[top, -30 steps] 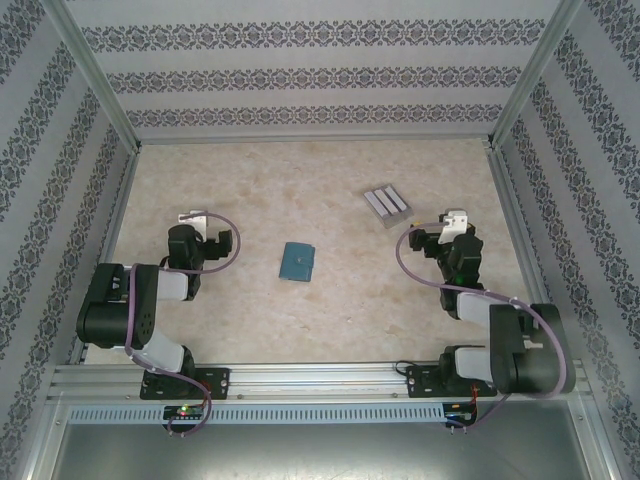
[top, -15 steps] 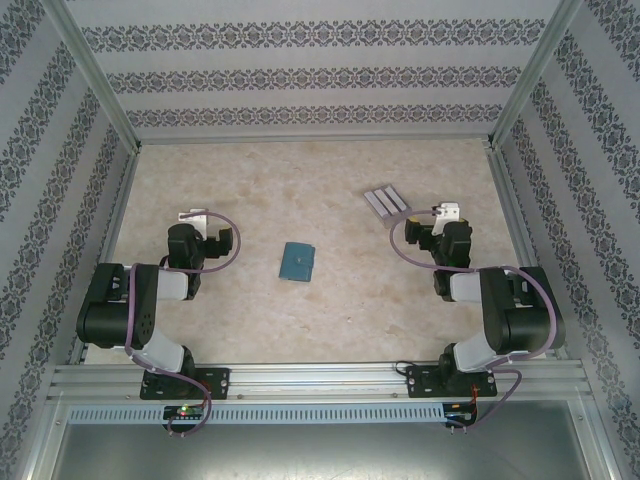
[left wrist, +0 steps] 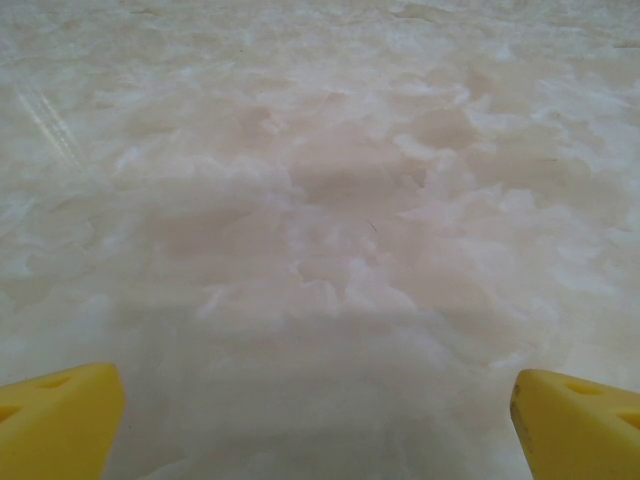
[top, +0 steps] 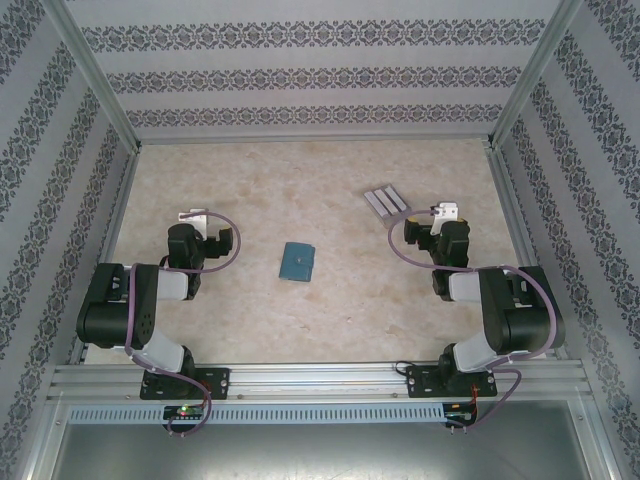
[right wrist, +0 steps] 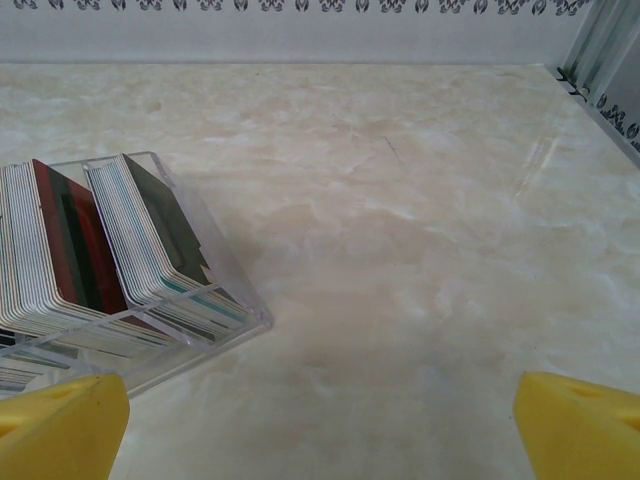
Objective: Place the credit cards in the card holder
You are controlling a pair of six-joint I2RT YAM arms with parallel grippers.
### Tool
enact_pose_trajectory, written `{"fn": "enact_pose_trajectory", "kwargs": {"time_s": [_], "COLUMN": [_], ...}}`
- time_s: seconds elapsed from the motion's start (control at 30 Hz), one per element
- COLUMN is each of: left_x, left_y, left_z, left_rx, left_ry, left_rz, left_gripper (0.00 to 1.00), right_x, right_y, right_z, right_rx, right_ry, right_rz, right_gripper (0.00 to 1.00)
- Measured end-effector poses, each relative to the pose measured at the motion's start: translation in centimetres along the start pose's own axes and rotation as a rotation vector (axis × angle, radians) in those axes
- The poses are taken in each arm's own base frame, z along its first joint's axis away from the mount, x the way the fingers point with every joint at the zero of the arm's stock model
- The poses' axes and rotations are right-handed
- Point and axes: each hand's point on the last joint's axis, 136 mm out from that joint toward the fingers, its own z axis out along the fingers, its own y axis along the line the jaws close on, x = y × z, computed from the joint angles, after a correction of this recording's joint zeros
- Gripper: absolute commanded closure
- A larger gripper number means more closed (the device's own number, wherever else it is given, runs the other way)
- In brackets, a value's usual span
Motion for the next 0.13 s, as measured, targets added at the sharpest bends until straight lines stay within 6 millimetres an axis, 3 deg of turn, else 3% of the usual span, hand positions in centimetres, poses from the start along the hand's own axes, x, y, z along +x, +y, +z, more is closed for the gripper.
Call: {"fn": "enact_pose_trajectory", "kwargs": {"time_s": [0.13], "left_x": [0.0], "left_y": [0.01], "left_z": [0.0], "left_rx": [0.0], "left_ry": [0.0], "left_rz": [0.0], "left_gripper": [0.0], "right_x": [-0.11], "right_y": [0.02], "right_z": [0.03], "right_rx": [0.0], "right_ry": [-0.002], "right_rz": [-0.001], "right_gripper": [0.02]}}
